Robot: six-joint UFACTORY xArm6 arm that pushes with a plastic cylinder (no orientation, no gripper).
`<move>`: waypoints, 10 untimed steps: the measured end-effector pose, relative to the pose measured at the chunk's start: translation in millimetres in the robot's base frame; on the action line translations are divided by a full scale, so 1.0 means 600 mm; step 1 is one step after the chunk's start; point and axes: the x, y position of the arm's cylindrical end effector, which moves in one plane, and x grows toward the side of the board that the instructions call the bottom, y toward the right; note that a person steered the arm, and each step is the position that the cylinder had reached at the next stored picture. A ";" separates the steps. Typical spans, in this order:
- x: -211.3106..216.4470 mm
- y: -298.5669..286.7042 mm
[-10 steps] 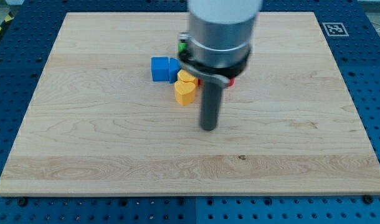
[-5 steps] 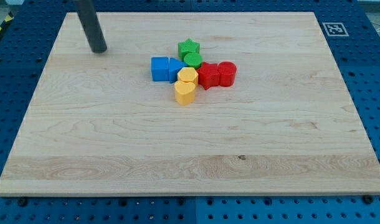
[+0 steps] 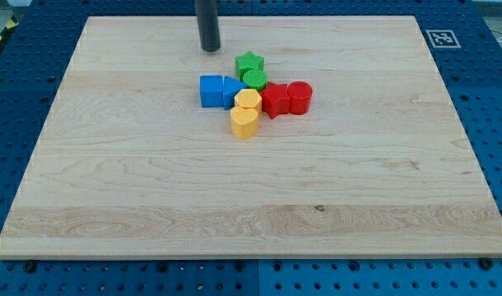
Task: Slide the group of block slightly down
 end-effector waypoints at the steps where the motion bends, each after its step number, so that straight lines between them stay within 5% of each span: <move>1: 0.012 0.051; 10: 0.089 0.096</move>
